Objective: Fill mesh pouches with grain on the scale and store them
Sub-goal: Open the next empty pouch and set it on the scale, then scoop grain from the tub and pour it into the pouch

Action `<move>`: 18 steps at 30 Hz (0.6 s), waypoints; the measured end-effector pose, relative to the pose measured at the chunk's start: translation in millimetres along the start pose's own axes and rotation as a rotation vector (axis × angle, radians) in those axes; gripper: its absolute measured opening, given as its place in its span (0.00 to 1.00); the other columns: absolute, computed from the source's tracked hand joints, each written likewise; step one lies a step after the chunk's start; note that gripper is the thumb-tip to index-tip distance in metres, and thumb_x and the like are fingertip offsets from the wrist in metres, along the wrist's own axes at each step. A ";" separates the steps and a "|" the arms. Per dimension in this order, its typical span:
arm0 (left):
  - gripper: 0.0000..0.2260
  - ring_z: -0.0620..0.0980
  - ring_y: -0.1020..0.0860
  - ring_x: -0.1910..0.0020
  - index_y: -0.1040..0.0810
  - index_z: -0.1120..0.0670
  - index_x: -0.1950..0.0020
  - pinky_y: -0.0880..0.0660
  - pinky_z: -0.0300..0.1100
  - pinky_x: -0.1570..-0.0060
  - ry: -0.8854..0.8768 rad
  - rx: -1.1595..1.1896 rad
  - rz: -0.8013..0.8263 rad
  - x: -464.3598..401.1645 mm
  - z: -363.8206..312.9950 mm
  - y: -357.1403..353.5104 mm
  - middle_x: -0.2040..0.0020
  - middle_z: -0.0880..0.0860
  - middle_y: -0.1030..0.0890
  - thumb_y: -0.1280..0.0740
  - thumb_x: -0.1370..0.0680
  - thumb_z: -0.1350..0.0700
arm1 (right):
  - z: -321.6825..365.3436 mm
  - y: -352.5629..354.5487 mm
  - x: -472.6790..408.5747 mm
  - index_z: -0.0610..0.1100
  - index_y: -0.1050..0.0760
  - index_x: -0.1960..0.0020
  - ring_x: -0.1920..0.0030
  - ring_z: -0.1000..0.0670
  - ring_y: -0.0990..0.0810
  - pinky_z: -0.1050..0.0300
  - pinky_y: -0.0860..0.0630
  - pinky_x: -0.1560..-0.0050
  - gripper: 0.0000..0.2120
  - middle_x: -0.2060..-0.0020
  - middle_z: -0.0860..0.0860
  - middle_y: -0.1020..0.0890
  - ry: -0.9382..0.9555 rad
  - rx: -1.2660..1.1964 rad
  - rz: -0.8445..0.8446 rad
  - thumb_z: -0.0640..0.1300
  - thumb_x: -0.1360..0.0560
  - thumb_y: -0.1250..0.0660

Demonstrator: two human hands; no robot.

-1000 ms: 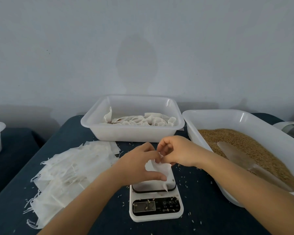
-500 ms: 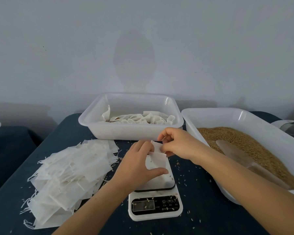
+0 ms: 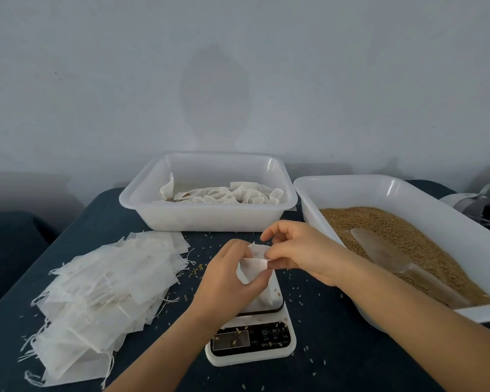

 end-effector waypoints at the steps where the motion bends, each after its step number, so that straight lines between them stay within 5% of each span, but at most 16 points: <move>1: 0.14 0.42 0.28 0.56 0.35 0.41 0.60 0.33 0.28 0.59 -0.032 -0.007 -0.007 0.9 -0.9 0.1 0.56 0.44 0.26 0.28 0.29 0.52 | 0.0 1.3 0.7 0.43 0.23 0.50 0.62 0.52 0.20 0.58 0.19 0.56 0.13 0.58 0.46 0.28 -0.009 -0.016 0.001 0.28 0.30 0.32; 6: 0.07 0.37 0.25 0.53 0.22 0.55 0.57 0.31 0.26 0.56 -0.131 0.033 0.028 3.9 -2.1 2.8 0.53 0.42 0.24 0.27 0.28 0.54 | 1.9 9.0 3.8 0.43 0.23 0.50 0.60 0.51 0.20 0.57 0.19 0.55 0.13 0.60 0.47 0.28 0.000 0.047 0.021 0.28 0.29 0.34; 11: 0.03 0.37 0.23 0.56 0.19 0.55 0.56 0.30 0.26 0.55 -0.173 0.031 0.079 -1.5 -7.9 8.0 0.58 0.43 0.21 0.30 0.26 0.56 | 6.3 24.3 12.7 0.46 0.22 0.49 0.63 0.55 0.19 0.59 0.19 0.56 0.08 0.63 0.50 0.22 0.016 0.139 0.107 0.38 0.27 0.30; 14: 0.05 0.34 0.24 0.55 0.19 0.54 0.57 0.32 0.23 0.55 -0.165 0.020 0.064 -5.7 -11.9 12.7 0.58 0.42 0.20 0.32 0.26 0.54 | 13.8 80.2 14.1 0.48 0.20 0.50 0.60 0.55 0.17 0.62 0.22 0.59 0.05 0.59 0.52 0.17 0.103 0.136 -0.137 0.46 0.26 0.30; 16: 0.07 0.34 0.24 0.54 0.18 0.54 0.56 0.32 0.23 0.54 -0.162 0.011 0.053 -7.6 -13.6 15.6 0.58 0.42 0.20 0.33 0.26 0.52 | 9.9 135.7 14.4 0.49 0.21 0.48 0.54 0.53 0.18 0.57 0.22 0.53 0.07 0.51 0.50 0.17 0.091 0.427 -0.398 0.47 0.24 0.32; 18: 0.07 0.35 0.24 0.53 0.18 0.53 0.56 0.31 0.23 0.52 -0.172 -0.016 0.041 -8.8 -14.7 17.0 0.57 0.42 0.20 0.34 0.26 0.52 | -12.5 183.0 13.6 0.47 0.23 0.42 0.45 0.50 0.21 0.52 0.25 0.42 0.12 0.42 0.50 0.20 -0.126 0.910 -0.429 0.48 0.24 0.33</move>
Point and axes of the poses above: each hand's wrist, its own x-axis away from the middle knuckle, its own y-axis out of the back of the hand, z = x × y, the point moved 3 cm from there along -x, towards the middle knuckle
